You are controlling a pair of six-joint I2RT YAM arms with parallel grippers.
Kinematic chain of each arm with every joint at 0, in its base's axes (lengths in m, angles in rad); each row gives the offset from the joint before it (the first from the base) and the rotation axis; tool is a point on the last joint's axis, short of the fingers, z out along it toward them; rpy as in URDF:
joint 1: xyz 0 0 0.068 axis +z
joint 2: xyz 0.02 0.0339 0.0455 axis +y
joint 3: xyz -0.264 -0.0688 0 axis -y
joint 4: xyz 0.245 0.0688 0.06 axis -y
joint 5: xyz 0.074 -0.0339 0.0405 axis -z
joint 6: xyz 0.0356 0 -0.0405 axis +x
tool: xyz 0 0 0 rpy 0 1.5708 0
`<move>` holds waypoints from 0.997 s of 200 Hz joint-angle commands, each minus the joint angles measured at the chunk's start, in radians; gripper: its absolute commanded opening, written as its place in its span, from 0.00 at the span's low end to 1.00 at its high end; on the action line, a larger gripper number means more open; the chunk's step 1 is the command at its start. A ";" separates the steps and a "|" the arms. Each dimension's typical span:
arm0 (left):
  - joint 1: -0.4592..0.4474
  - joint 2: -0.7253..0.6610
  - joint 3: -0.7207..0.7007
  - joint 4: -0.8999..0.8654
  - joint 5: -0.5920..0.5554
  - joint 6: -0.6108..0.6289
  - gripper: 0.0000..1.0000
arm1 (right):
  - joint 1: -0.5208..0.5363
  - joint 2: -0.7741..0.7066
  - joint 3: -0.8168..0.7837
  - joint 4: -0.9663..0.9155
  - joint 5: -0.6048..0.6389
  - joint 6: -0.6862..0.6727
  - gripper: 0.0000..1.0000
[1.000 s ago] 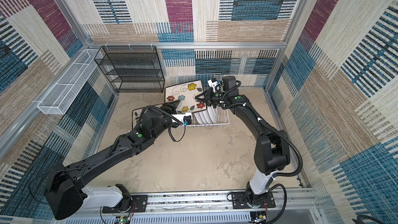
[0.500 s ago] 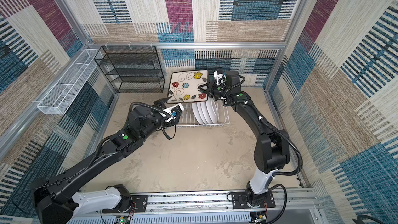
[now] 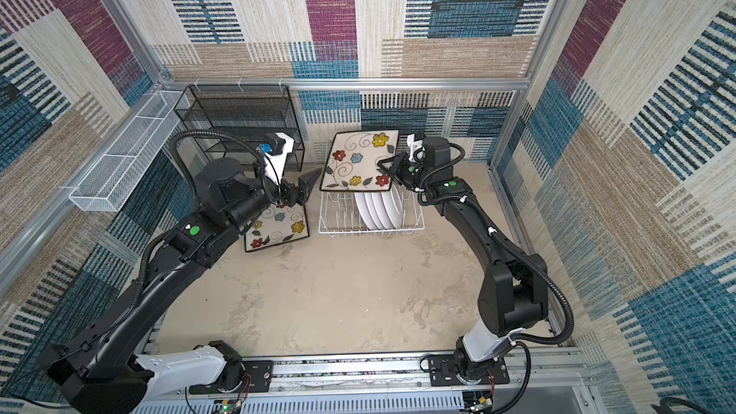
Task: Unload the plates from the dish rack
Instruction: Pick up a plate from the dish rack.
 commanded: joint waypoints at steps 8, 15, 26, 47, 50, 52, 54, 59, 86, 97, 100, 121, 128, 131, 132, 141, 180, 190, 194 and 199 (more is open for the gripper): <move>0.111 0.032 0.033 -0.067 0.119 -0.358 0.85 | 0.001 -0.058 -0.039 0.219 -0.007 -0.022 0.00; 0.134 0.039 0.032 -0.079 0.124 -0.397 0.85 | 0.001 -0.067 -0.048 0.223 -0.010 -0.028 0.00; 0.167 0.054 0.037 -0.109 0.135 -0.450 0.85 | -0.001 -0.078 -0.058 0.230 -0.018 -0.035 0.00; 0.228 0.092 0.049 -0.174 0.189 -0.538 0.84 | -0.003 -0.090 -0.066 0.235 -0.046 -0.045 0.00; 0.236 0.098 0.049 -0.179 0.202 -0.551 0.84 | -0.002 -0.089 -0.065 0.236 -0.050 -0.046 0.00; 0.243 0.103 0.049 -0.182 0.208 -0.559 0.84 | -0.003 -0.089 -0.065 0.236 -0.054 -0.048 0.00; 0.247 0.107 0.050 -0.185 0.219 -0.568 0.84 | -0.003 -0.089 -0.065 0.236 -0.059 -0.049 0.00; 0.260 0.118 0.047 -0.189 0.243 -0.583 0.84 | -0.003 -0.090 -0.065 0.234 -0.068 -0.050 0.00; 0.307 0.180 0.056 -0.192 0.381 -0.647 0.84 | -0.002 -0.084 -0.060 0.235 -0.120 -0.059 0.00; 0.312 0.208 0.067 -0.195 0.432 -0.657 0.84 | -0.003 -0.076 -0.054 0.236 -0.143 -0.059 0.00; 0.314 0.216 0.070 -0.195 0.445 -0.659 0.84 | -0.003 -0.072 -0.053 0.235 -0.150 -0.059 0.00; 0.314 0.270 0.090 -0.192 0.544 -0.673 0.84 | -0.003 -0.042 -0.027 0.231 -0.212 -0.057 0.00; 0.314 0.288 0.093 -0.188 0.573 -0.680 0.84 | -0.004 -0.035 -0.021 0.233 -0.227 -0.057 0.00; 0.314 0.295 0.094 -0.184 0.585 -0.683 0.84 | -0.003 -0.031 -0.020 0.234 -0.231 -0.056 0.00; 0.314 0.298 0.094 -0.183 0.588 -0.684 0.84 | -0.003 -0.030 -0.019 0.234 -0.233 -0.056 0.00; 0.314 0.316 0.095 -0.170 0.619 -0.696 0.84 | -0.003 -0.026 -0.021 0.238 -0.238 -0.053 0.00; 0.314 0.363 0.082 -0.117 0.672 -0.738 0.84 | -0.003 -0.014 -0.033 0.273 -0.263 -0.030 0.00; 0.314 0.374 0.075 -0.096 0.687 -0.755 0.84 | -0.003 -0.010 -0.031 0.278 -0.271 -0.027 0.00; 0.314 0.378 0.069 -0.082 0.694 -0.763 0.84 | -0.004 -0.008 -0.031 0.277 -0.274 -0.025 0.00; 0.314 0.382 0.064 -0.064 0.705 -0.776 0.84 | -0.003 -0.005 -0.029 0.279 -0.278 -0.025 0.00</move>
